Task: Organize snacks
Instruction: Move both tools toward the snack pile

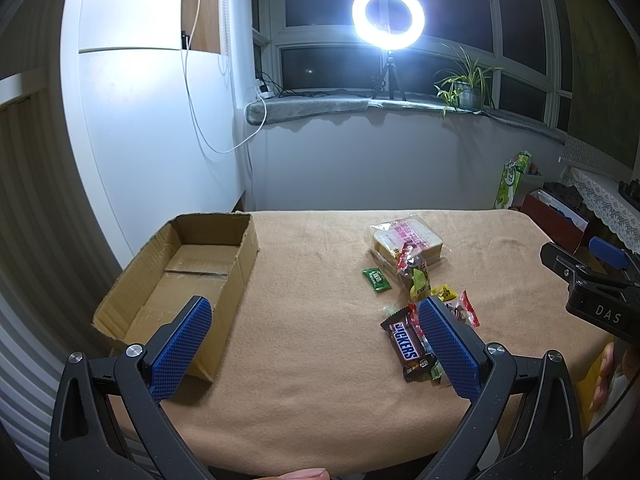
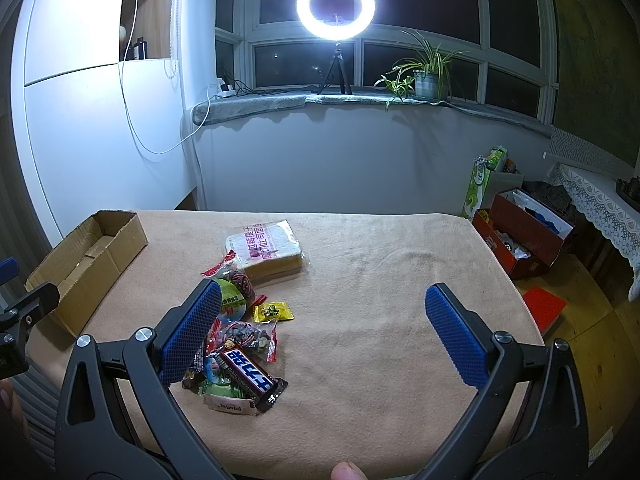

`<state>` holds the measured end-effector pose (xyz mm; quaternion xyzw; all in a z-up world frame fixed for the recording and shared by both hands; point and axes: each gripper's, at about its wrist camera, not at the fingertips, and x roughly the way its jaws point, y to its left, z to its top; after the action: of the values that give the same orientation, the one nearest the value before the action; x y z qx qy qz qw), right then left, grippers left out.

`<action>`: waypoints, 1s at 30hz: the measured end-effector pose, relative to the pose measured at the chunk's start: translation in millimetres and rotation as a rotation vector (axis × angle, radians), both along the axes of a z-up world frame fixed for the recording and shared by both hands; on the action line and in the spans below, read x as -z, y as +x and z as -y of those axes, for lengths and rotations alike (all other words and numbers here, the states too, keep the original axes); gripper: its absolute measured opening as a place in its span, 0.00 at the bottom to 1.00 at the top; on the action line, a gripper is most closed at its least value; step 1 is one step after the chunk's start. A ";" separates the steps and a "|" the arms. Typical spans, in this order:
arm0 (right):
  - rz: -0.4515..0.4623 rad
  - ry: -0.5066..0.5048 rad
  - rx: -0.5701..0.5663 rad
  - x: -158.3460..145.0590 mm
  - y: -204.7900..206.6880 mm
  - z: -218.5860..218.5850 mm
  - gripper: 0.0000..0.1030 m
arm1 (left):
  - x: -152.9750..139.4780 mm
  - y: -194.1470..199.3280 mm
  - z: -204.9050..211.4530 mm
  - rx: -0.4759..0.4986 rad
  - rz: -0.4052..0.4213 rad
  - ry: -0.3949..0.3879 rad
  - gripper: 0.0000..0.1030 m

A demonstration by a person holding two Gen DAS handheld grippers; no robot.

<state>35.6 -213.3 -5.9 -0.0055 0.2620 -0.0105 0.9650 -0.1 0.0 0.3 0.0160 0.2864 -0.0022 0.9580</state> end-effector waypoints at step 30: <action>-0.312 -0.027 -0.058 122.4 -7.6 4.0 1.00 | 119.8 21.9 17.4 0.045 -0.271 0.038 1.00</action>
<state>28.0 -217.2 -128.3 -0.0277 0.4081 0.0148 0.9124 21.9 -17.4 -119.5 0.0404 0.4126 -0.0205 0.9098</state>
